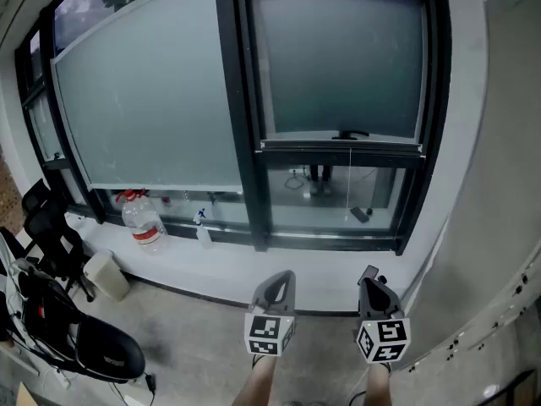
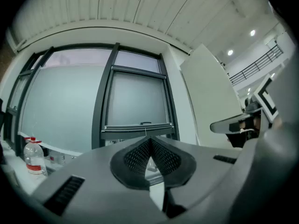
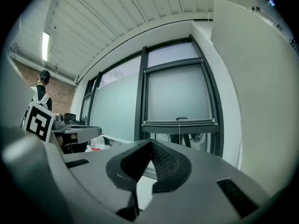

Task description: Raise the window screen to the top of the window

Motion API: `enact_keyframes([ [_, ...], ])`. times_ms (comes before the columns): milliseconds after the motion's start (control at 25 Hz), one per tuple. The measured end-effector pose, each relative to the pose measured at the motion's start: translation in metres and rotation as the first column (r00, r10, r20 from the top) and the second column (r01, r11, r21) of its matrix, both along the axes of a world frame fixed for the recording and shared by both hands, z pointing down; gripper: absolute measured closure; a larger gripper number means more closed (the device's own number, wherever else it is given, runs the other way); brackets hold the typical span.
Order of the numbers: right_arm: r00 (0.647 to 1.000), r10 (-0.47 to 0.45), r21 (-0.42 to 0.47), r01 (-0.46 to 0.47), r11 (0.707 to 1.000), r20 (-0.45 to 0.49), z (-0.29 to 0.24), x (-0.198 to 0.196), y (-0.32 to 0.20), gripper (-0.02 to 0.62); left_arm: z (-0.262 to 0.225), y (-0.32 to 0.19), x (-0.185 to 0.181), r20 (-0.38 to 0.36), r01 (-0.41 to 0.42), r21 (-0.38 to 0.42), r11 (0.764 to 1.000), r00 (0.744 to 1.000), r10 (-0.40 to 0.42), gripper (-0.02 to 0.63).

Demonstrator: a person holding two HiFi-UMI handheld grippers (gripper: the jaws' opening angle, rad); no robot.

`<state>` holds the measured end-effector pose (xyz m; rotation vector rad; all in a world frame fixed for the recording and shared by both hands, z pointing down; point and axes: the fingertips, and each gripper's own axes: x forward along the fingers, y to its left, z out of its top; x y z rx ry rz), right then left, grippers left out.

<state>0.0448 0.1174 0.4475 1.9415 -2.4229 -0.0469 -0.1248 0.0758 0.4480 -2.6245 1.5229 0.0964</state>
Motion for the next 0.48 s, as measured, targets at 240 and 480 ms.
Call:
enact_keyframes([
  [240, 1.000, 0.002, 0.002, -0.002, 1.000, 0.026, -0.001, 0.006, 0.000, 0.591, 0.002, -0.001, 0.007, -0.003, -0.019, 0.008, 1.000, 1.000, 0.019, 0.603],
  [480, 0.999, 0.010, 0.015, -0.011, 1.000, 0.040, 0.000, 0.015, 0.006, 0.591, 0.005, 0.006, 0.015, 0.046, -0.030, 0.011, 0.999, 0.998, 0.029, 0.603],
])
